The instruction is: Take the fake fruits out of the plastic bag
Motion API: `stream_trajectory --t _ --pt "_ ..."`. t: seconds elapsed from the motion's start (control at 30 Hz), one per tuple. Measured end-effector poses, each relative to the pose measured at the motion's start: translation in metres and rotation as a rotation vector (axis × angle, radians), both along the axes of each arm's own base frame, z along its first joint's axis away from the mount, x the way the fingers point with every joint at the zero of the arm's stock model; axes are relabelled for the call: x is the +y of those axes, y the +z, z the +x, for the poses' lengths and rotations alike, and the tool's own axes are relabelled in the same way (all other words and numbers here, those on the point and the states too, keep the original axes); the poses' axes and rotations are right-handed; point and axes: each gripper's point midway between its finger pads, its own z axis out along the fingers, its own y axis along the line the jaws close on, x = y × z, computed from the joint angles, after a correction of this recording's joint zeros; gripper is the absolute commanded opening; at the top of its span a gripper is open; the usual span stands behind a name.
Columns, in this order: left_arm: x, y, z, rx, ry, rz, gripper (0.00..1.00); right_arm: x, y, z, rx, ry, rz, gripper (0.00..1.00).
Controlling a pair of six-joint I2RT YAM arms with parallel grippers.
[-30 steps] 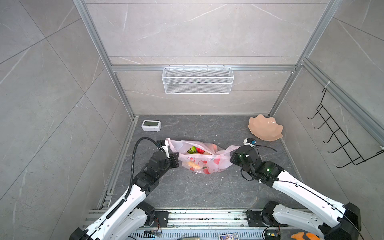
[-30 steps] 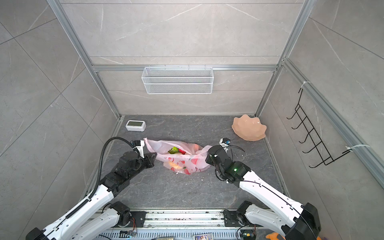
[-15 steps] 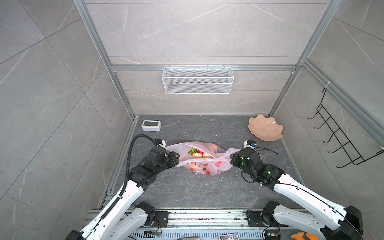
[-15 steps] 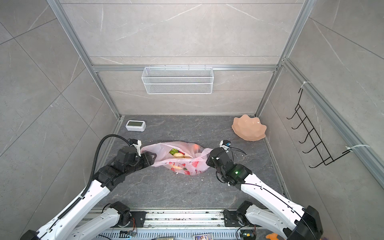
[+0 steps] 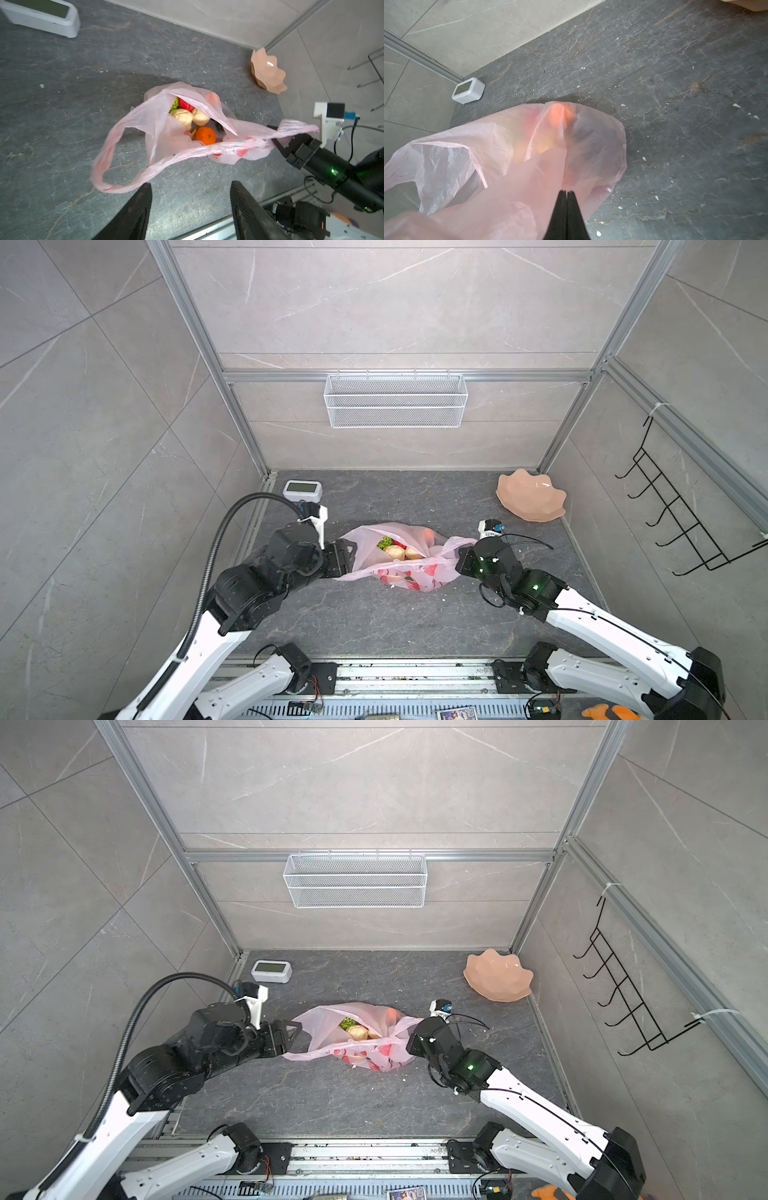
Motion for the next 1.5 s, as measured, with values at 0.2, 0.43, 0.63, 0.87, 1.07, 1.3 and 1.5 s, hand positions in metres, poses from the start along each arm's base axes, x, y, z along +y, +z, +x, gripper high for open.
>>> stream_trajectory --t 0.2,0.43,0.63,0.87,1.07,1.3,1.5 --pt "-0.054 -0.059 0.035 0.087 -0.013 0.229 0.67 0.002 0.0 -0.002 -0.002 0.009 -0.001 0.0" --pt "-0.054 -0.135 0.071 0.166 0.102 0.522 0.79 0.002 0.008 -0.004 -0.022 0.017 0.014 0.0" --pt "-0.035 -0.164 0.099 0.187 0.202 0.628 0.85 0.0 0.017 -0.007 -0.05 0.027 0.023 0.0" --pt "-0.028 -0.185 0.127 0.203 0.262 0.618 0.96 0.001 0.019 -0.008 -0.066 0.04 0.03 0.0" --pt "-0.017 -0.203 0.142 0.234 0.304 0.62 0.97 -0.001 0.014 -0.011 -0.068 0.047 0.02 0.0" --pt "-0.003 -0.244 0.147 0.324 0.317 0.503 0.73 -0.003 0.01 -0.011 -0.064 0.041 0.01 0.0" --pt "-0.022 -0.262 0.144 0.341 0.252 0.367 0.33 -0.009 -0.003 -0.007 -0.033 -0.009 -0.034 0.0"
